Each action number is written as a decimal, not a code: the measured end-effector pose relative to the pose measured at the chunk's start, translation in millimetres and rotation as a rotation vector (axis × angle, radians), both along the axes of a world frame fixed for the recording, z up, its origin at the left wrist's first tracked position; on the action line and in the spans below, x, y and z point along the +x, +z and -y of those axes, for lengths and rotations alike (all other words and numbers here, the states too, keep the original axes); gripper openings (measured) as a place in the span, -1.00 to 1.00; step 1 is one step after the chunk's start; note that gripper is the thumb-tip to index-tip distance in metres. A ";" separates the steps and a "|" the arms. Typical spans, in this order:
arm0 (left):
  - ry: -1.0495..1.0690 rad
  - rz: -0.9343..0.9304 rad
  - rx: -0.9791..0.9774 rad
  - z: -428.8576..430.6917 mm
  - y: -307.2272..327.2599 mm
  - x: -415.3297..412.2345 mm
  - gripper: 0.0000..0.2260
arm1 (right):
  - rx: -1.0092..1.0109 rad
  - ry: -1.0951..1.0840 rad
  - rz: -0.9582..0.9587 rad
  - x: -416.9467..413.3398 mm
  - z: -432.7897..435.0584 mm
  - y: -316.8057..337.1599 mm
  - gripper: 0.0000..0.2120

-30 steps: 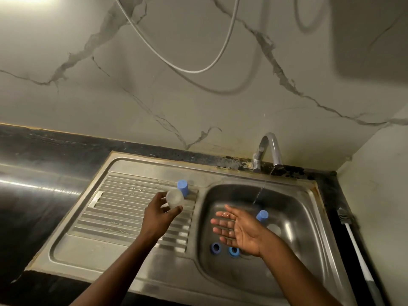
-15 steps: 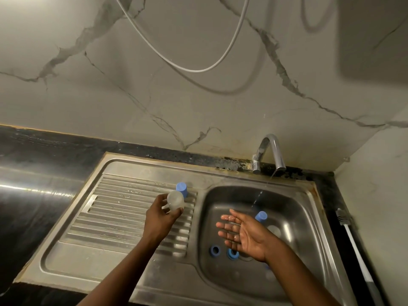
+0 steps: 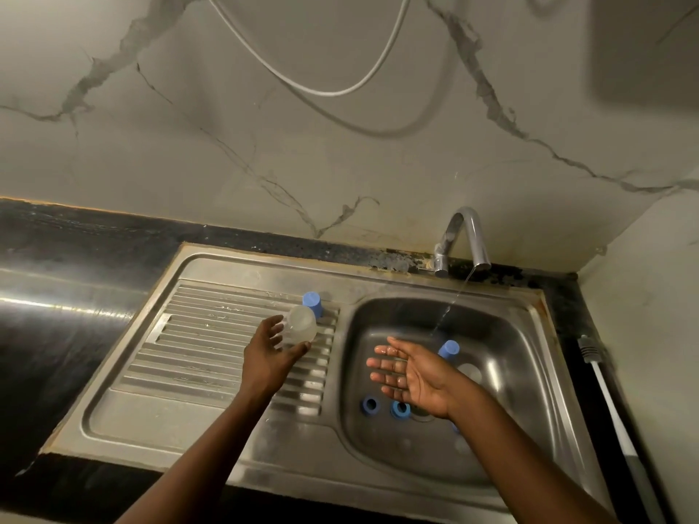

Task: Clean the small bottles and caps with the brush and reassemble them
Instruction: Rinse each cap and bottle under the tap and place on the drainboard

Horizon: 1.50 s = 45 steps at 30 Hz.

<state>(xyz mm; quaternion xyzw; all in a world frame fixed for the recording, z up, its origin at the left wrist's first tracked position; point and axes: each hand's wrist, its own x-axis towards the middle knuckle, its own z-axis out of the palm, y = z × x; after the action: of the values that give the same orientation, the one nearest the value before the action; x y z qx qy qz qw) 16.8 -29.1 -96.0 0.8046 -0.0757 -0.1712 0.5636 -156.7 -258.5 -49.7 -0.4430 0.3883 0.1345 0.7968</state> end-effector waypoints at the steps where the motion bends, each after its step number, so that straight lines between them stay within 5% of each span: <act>1: 0.007 0.001 0.009 -1.4 -0.1 -2.1 -0.36 | -0.009 0.004 -0.004 0.6 0.0 -2.8 -0.58; 7: 0.090 -0.006 0.044 -11.6 1.7 -28.8 -0.38 | -0.245 0.032 -0.051 6.5 -3.0 -36.2 -0.73; 14: 0.099 -0.050 0.108 -15.4 4.1 -65.2 -0.75 | -0.974 0.640 -0.150 15.5 -15.6 -108.3 -0.68; 28: -0.152 -0.061 0.185 -6.6 17.5 -71.6 -0.85 | -1.203 0.925 -0.282 40.2 -36.4 -180.7 -0.73; 36: -0.167 -0.060 0.155 7.4 22.8 -67.8 -0.92 | -1.127 0.585 -0.097 36.1 -26.3 -146.4 -0.98; 41: -0.229 -0.030 0.091 46.7 26.3 -74.0 -0.95 | -0.982 0.153 0.038 31.0 11.5 -88.1 -0.75; 45: -0.289 -0.016 -0.002 92.0 35.4 -79.8 -0.94 | -0.608 -0.171 0.140 21.8 56.2 -35.9 -0.71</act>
<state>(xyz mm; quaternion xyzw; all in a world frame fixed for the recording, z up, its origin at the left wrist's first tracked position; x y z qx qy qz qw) -63.0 -121.2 -60.6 0.7834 -0.1865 -0.2568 0.5344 -134.9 -314.7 -85.6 -0.6346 0.3906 -0.0858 0.6613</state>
